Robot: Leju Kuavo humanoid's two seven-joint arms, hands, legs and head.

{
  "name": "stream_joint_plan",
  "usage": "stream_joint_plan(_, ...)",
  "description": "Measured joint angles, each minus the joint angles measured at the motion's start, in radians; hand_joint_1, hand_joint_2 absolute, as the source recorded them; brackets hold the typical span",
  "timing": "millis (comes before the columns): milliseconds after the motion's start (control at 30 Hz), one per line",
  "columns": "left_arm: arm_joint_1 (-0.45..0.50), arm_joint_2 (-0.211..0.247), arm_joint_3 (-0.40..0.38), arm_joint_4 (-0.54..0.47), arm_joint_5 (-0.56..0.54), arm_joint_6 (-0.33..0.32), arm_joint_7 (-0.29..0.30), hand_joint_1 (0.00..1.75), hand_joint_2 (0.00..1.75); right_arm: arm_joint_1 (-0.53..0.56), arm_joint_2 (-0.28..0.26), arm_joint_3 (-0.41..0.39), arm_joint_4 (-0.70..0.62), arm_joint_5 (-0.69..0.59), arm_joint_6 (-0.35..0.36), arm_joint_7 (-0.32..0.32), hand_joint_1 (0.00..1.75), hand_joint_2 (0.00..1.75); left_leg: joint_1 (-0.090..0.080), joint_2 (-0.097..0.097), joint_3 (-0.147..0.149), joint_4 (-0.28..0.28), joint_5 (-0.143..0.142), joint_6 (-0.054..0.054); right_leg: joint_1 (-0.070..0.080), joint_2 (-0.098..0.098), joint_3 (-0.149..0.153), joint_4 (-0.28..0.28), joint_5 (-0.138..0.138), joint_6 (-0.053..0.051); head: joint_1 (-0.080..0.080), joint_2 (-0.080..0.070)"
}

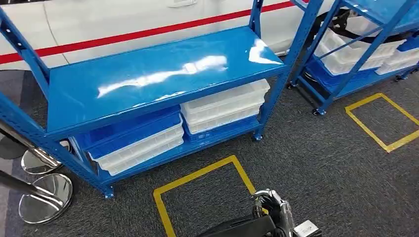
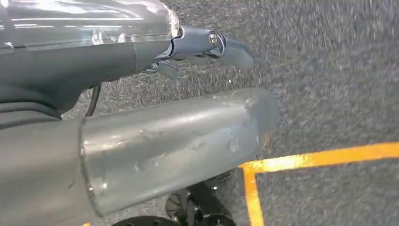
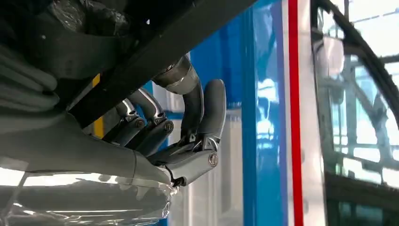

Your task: Take the parts from the cabinet and place them on the table.

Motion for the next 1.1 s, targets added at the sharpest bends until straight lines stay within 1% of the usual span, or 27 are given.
stream_joint_plan(200,0.000,0.000,0.000,0.000,-0.001,0.000,0.000,0.00,0.00,0.000,0.000,0.000,0.000,0.000,-0.002,0.000,1.75,1.75,0.000,0.001,0.000,0.000,0.000,0.000,-0.001,0.000,0.001,-0.001,0.002,0.000,0.000,0.000)
stream_joint_plan(233,0.000,0.000,0.000,0.000,-0.001,0.000,0.000,0.00,0.00,0.001,0.000,0.000,0.000,0.000,-0.003,0.000,1.75,1.75,0.000,0.004,0.000,0.000,0.000,0.000,-0.001,-0.001,0.004,-0.005,0.006,0.001,0.000,0.000)
stream_joint_plan(267,-0.001,0.000,0.000,0.000,-0.001,0.000,0.000,0.00,0.00,0.003,0.000,0.000,0.000,0.000,-0.008,0.000,1.75,1.75,0.000,0.009,0.001,0.000,-0.001,-0.001,-0.004,-0.003,0.014,-0.021,0.019,0.003,0.000,0.000)
stream_joint_plan(300,-0.002,0.000,0.000,0.000,-0.002,0.000,0.000,0.00,0.00,0.004,0.000,0.000,0.000,0.001,-0.011,0.001,1.75,1.75,0.001,0.015,0.002,0.000,-0.001,-0.002,-0.006,-0.005,0.030,-0.047,0.036,0.004,0.000,0.000)
stream_joint_plan(333,-0.004,-0.001,0.000,0.000,-0.004,0.000,0.000,0.00,0.00,0.006,0.000,0.000,0.000,0.001,-0.012,0.001,1.75,1.75,0.002,0.034,0.010,0.000,-0.006,-0.009,-0.010,-0.028,0.119,-0.202,0.109,0.005,0.000,0.000)
stream_joint_plan(367,-0.004,-0.002,0.000,0.000,-0.004,0.000,0.000,0.00,0.00,0.006,0.000,0.000,0.000,0.002,-0.012,0.001,1.75,1.75,0.002,0.040,0.015,0.000,-0.008,-0.012,-0.009,-0.053,0.152,-0.258,0.131,0.003,0.000,0.000)
stream_joint_plan(400,-0.003,-0.002,0.000,0.000,-0.004,0.000,0.000,0.00,0.00,0.005,0.000,0.000,0.000,0.002,-0.012,0.001,1.75,1.75,-0.003,0.049,0.017,0.000,-0.011,-0.018,-0.001,-0.106,0.177,-0.309,0.122,-0.002,0.000,0.000)
stream_joint_plan(433,-0.010,-0.002,-0.002,0.000,-0.005,0.000,0.000,0.00,0.00,0.011,0.000,0.000,-0.001,0.003,-0.019,0.002,1.75,1.75,-0.003,0.080,0.023,0.007,-0.028,-0.049,0.001,-0.044,0.162,-0.318,0.134,-0.046,-0.001,0.000)
stream_joint_plan(467,-0.013,-0.002,-0.002,0.000,-0.010,0.000,-0.002,0.00,0.00,0.013,0.001,-0.001,-0.006,0.005,-0.030,0.002,1.75,1.75,0.002,-0.020,-0.013,0.097,-0.091,-0.051,0.002,-0.027,0.157,-0.320,0.138,-0.058,-0.001,0.000)
stream_joint_plan(500,-0.012,-0.002,-0.002,0.000,-0.011,0.001,-0.002,0.00,0.00,0.013,0.001,-0.001,-0.007,0.008,-0.033,0.002,1.75,1.75,0.001,-0.040,-0.052,0.180,-0.132,-0.050,0.004,-0.015,0.155,-0.319,0.138,-0.061,-0.001,0.000)
stream_joint_plan(533,-0.009,-0.002,-0.002,0.001,-0.012,0.003,-0.003,0.00,0.00,0.014,0.002,-0.001,-0.007,0.009,-0.040,0.002,1.75,1.75,0.001,-0.048,-0.094,0.267,-0.165,-0.050,0.007,-0.001,0.155,-0.319,0.139,-0.064,-0.001,0.000)
stream_joint_plan(567,-0.008,-0.002,-0.002,0.002,-0.014,0.005,-0.005,0.00,0.00,0.016,0.003,-0.001,-0.008,0.011,-0.048,0.003,1.75,1.75,0.000,-0.048,-0.126,0.326,-0.175,-0.049,0.009,0.014,0.154,-0.317,0.139,-0.064,-0.001,0.000)
stream_joint_plan(600,-0.007,-0.002,-0.002,0.004,-0.017,0.007,-0.007,0.00,0.00,0.018,0.003,-0.002,-0.009,0.011,-0.051,0.003,1.75,1.75,0.000,-0.049,-0.133,0.331,-0.155,-0.047,0.011,0.031,0.154,-0.314,0.139,-0.065,-0.001,0.000)
stream_joint_plan(633,-0.006,-0.001,-0.002,0.007,-0.021,0.010,-0.009,0.00,0.00,0.019,0.004,-0.004,-0.009,0.011,-0.058,0.004,1.75,1.75,0.000,-0.050,-0.118,0.287,-0.113,-0.043,0.012,0.048,0.155,-0.311,0.138,-0.065,-0.001,0.000)
stream_joint_plan(667,-0.008,-0.001,-0.002,0.008,-0.021,0.012,-0.012,0.00,0.00,0.020,0.006,-0.006,-0.009,0.011,-0.062,0.005,1.75,1.75,0.000,-0.056,-0.089,0.212,-0.063,-0.039,0.013,0.063,0.155,-0.306,0.137,-0.064,-0.001,0.000)
stream_joint_plan(700,-0.008,0.000,-0.002,0.010,-0.022,0.014,-0.013,0.00,0.00,0.020,0.009,-0.008,-0.010,0.011,-0.064,0.005,1.75,1.75,0.000,-0.080,-0.053,0.122,-0.012,-0.033,0.013,0.078,0.155,-0.302,0.136,-0.062,-0.001,0.000)
stream_joint_plan(733,-0.008,0.004,-0.002,0.010,-0.022,0.015,-0.014,0.00,0.00,0.020,0.011,-0.009,-0.011,0.011,-0.064,0.006,1.75,1.75,0.001,-0.133,-0.034,0.064,0.002,-0.025,0.009,0.089,0.150,-0.298,0.134,-0.059,-0.001,0.000)
stream_joint_plan(767,-0.008,0.004,-0.002,0.012,-0.023,0.016,-0.015,0.00,0.00,0.017,0.013,-0.010,-0.013,0.011,-0.064,0.006,1.75,1.75,0.004,-0.149,-0.029,0.035,-0.007,-0.026,0.016,0.104,0.141,-0.285,0.131,-0.052,-0.001,0.000)
stream_joint_plan(800,-0.008,0.004,-0.002,0.014,-0.026,0.016,-0.014,0.00,0.00,0.021,0.014,-0.011,-0.016,0.011,-0.065,0.007,1.75,1.75,-0.001,-0.137,-0.032,0.042,-0.007,-0.028,0.009,0.116,0.132,-0.288,0.136,-0.044,-0.001,0.000)
stream_joint_plan(867,-0.010,0.004,-0.002,0.014,-0.025,0.018,-0.015,0.00,0.00,0.026,0.018,-0.014,-0.018,0.011,-0.065,0.007,1.75,1.75,-0.009,-0.118,-0.027,0.039,-0.003,-0.020,0.003,0.140,0.124,-0.294,0.144,-0.028,-0.001,0.000)
stream_joint_plan(900,-0.014,0.003,-0.004,0.015,-0.025,0.018,-0.015,0.00,0.00,0.026,0.018,-0.018,-0.020,0.011,-0.065,0.007,1.75,1.75,0.005,-0.103,-0.026,0.026,0.006,-0.012,0.004,0.140,0.124,-0.288,0.143,-0.025,-0.001,0.000)
stream_joint_plan(933,-0.015,0.005,-0.004,0.015,-0.024,0.018,-0.015,0.00,0.00,0.030,0.018,-0.020,-0.021,0.011,-0.066,0.006,1.75,1.75,0.003,-0.087,-0.022,0.020,0.010,-0.007,0.008,0.073,0.116,-0.267,0.126,-0.021,0.000,0.000)
stream_joint_plan(967,-0.013,0.005,-0.004,0.015,-0.024,0.019,-0.016,0.00,0.00,0.028,0.018,-0.022,-0.024,0.011,-0.066,0.007,1.75,1.75,0.002,-0.073,-0.020,0.019,0.011,-0.002,0.008,0.029,0.090,-0.214,0.088,-0.015,0.000,0.000)
stream_joint_plan(1000,-0.010,0.005,-0.004,0.016,-0.025,0.019,-0.016,0.00,0.00,0.025,0.018,-0.022,-0.025,0.011,-0.066,0.007,1.75,1.75,0.001,-0.057,-0.021,0.019,0.010,-0.001,0.006,0.009,0.051,-0.135,0.045,-0.008,0.000,0.000)
stream_joint_plan(1033,-0.007,0.005,-0.003,0.016,-0.025,0.019,-0.015,0.00,0.00,0.025,0.018,-0.023,-0.025,0.011,-0.066,0.007,1.75,1.75,-0.001,-0.041,-0.021,0.019,0.009,-0.001,0.003,0.003,0.014,-0.059,0.013,-0.003,0.000,0.000)
stream_joint_plan(1067,-0.007,0.005,-0.003,0.016,-0.025,0.019,-0.015,0.00,0.00,0.026,0.018,-0.023,-0.025,0.011,-0.065,0.007,1.75,1.75,-0.001,-0.026,-0.022,0.020,0.008,-0.002,0.000,0.001,-0.015,-0.002,-0.004,0.001,0.000,0.000)
stream_joint_plan(1100,-0.007,0.005,-0.003,0.017,-0.025,0.019,-0.015,0.00,0.00,0.028,0.018,-0.023,-0.025,0.011,-0.066,0.008,1.75,1.75,-0.001,-0.012,-0.022,0.020,0.006,-0.003,-0.002,-0.001,-0.022,0.011,0.005,0.004,0.000,0.000)
